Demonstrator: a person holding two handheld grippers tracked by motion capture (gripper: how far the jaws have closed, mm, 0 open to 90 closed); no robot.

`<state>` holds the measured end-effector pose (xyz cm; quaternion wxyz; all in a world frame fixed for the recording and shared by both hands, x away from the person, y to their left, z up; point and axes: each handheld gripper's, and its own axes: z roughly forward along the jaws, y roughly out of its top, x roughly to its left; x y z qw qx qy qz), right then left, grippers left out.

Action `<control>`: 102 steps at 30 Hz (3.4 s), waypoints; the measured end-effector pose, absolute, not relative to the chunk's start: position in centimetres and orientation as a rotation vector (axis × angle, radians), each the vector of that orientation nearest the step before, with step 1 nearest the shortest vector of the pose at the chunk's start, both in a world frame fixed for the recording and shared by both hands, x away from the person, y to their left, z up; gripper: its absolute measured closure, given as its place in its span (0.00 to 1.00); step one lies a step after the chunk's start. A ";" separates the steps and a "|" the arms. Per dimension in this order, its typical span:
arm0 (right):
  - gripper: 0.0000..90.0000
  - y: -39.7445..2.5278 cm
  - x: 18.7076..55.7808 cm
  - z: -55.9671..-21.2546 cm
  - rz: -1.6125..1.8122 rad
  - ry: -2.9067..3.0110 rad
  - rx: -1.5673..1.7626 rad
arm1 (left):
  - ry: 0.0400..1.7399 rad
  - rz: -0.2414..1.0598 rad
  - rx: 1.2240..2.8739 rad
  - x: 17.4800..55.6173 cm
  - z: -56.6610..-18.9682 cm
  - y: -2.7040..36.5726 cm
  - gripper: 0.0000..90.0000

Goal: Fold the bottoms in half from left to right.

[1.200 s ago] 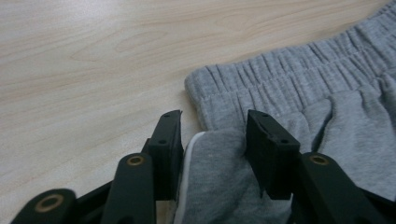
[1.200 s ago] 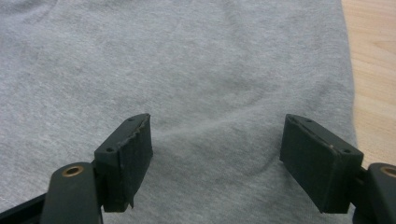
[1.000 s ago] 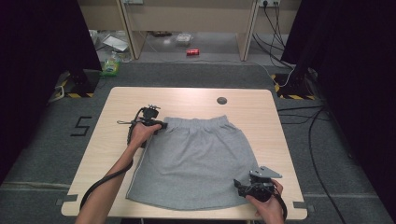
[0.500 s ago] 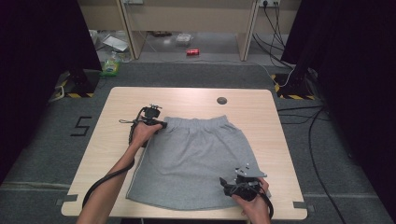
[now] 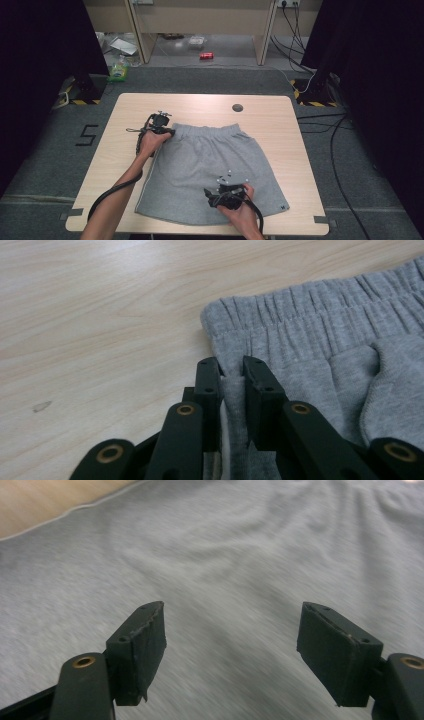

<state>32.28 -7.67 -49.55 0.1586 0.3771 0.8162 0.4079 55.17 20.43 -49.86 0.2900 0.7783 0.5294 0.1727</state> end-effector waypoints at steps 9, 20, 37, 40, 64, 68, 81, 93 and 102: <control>0.32 -3.6 32.2 -49.4 1.190 2.404 0.991 | 1.427 0.470 2.076 55.1 -49.8 21.9 0.86; 0.35 1.2 32.0 -49.4 1.191 2.460 0.977 | 1.437 0.419 2.034 55.2 -50.0 22.4 0.86; 0.38 7.5 31.5 -49.7 1.194 2.523 0.935 | 1.417 0.466 2.060 55.0 -50.0 22.1 0.86; 0.38 8.3 31.3 -49.9 1.193 2.536 0.911 | 1.411 0.477 2.070 55.0 -50.0 22.0 0.86; 0.49 12.1 29.4 -51.5 1.219 2.676 0.758 | 1.399 0.507 2.111 55.0 -49.9 21.6 0.85; 0.50 12.4 29.0 -51.7 1.202 2.679 0.728 | 1.399 0.508 2.111 55.0 -49.9 21.6 0.85; 0.93 11.2 29.4 -51.9 1.199 2.663 0.646 | 1.412 0.526 2.116 55.0 -49.8 21.3 0.86; 0.95 8.8 29.9 -49.9 1.337 2.626 0.699 | 1.428 0.410 2.041 55.3 -46.6 21.3 0.88; 0.96 5.0 29.9 -47.2 1.450 2.517 0.741 | 1.377 0.424 2.042 55.1 -43.2 18.6 0.88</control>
